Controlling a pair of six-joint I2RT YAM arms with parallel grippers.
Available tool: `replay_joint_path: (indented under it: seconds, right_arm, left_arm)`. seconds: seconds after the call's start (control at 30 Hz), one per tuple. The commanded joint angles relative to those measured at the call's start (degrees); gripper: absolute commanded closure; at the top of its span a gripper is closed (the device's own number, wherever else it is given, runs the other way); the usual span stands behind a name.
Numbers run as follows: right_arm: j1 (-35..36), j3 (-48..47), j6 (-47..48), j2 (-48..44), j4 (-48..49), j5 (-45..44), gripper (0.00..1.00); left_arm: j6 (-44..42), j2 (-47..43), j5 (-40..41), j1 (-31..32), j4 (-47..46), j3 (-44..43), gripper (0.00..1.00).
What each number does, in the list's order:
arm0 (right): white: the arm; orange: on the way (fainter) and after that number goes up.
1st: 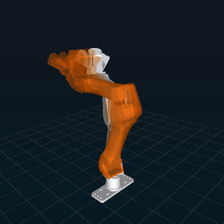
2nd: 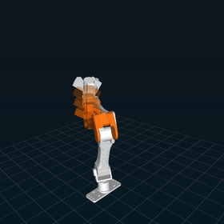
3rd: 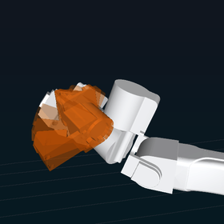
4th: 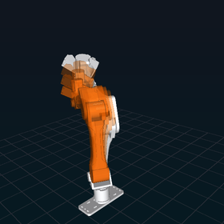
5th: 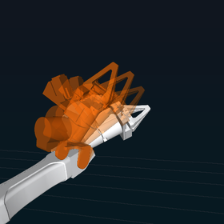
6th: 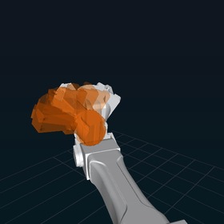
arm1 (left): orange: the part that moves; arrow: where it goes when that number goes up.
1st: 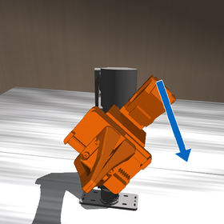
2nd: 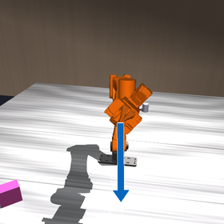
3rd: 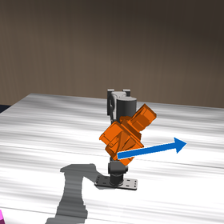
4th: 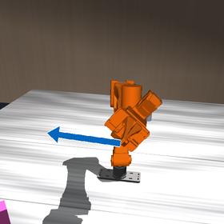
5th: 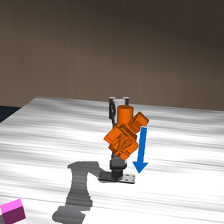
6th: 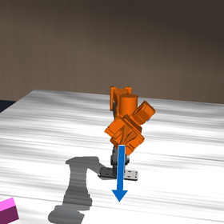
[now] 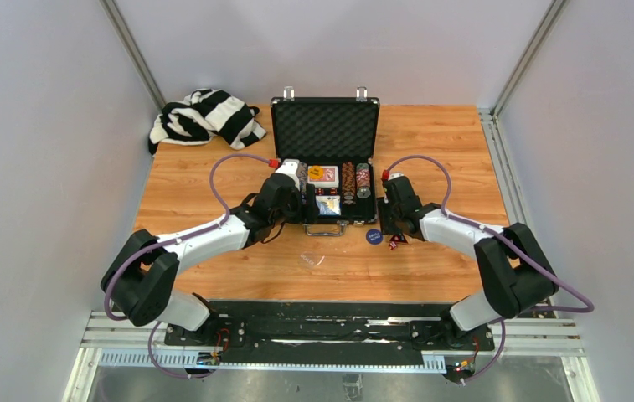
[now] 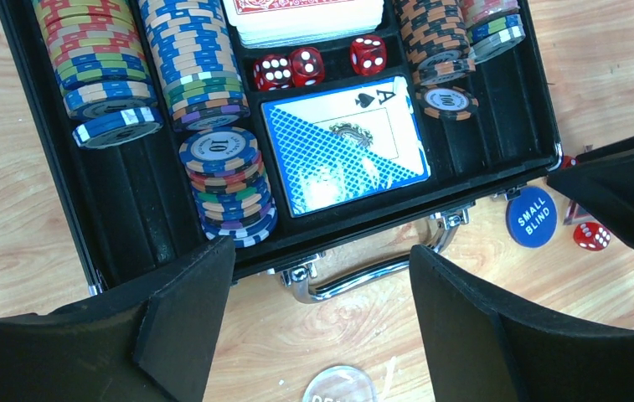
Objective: Pack up texas hold em set
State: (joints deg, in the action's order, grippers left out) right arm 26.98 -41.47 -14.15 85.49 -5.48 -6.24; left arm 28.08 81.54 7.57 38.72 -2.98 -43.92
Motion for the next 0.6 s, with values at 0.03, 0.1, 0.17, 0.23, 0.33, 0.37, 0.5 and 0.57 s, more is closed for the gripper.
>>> replay_joint_path:
  seconds: [0.03, 0.1, 0.17, 0.23, 0.33, 0.37, 0.5, 0.57]
  right_arm:
    - [-0.9, 0.7, 0.1, 0.6, -0.2, -0.6, 0.67]
    - [-0.9, 0.7, 0.2, 0.5, -0.1, -0.5, 0.7]
    - [-0.9, 0.8, 0.2, 0.5, -0.1, -0.4, 0.73]
    - [-0.9, 0.8, 0.1, 0.3, 0.0, -0.1, 0.77]
    - [-0.9, 0.9, 0.1, -0.4, -0.1, 0.2, 0.81]
    - [-0.9, 0.8, 0.2, -0.8, -0.2, 0.2, 0.82]
    - [-0.9, 0.0, -0.3, -3.3, -2.1, 0.9, 0.86]
    - [-0.9, -0.4, -0.4, -5.4, -3.4, 1.0, 0.87]
  left_arm:
    - [0.2, 0.4, -0.2, 0.2, -2.1, -0.4, 0.2]
    - [0.2, 0.5, -0.2, 0.2, -2.1, -0.4, 0.2]
    - [0.2, 0.6, -0.2, 0.2, -2.1, -0.5, 0.2]
    - [0.3, 0.7, -0.4, 0.2, -2.2, -0.5, 0.2]
    - [0.3, 0.9, -0.5, 0.2, -2.2, -0.5, 0.2]
    - [0.3, 1.0, -0.6, 0.2, -2.2, -0.5, 0.2]
    - [0.3, 0.6, -0.6, 0.2, -2.1, -0.5, 0.2]
    - [0.4, 0.3, -0.5, 0.2, -1.8, -0.5, 0.2]
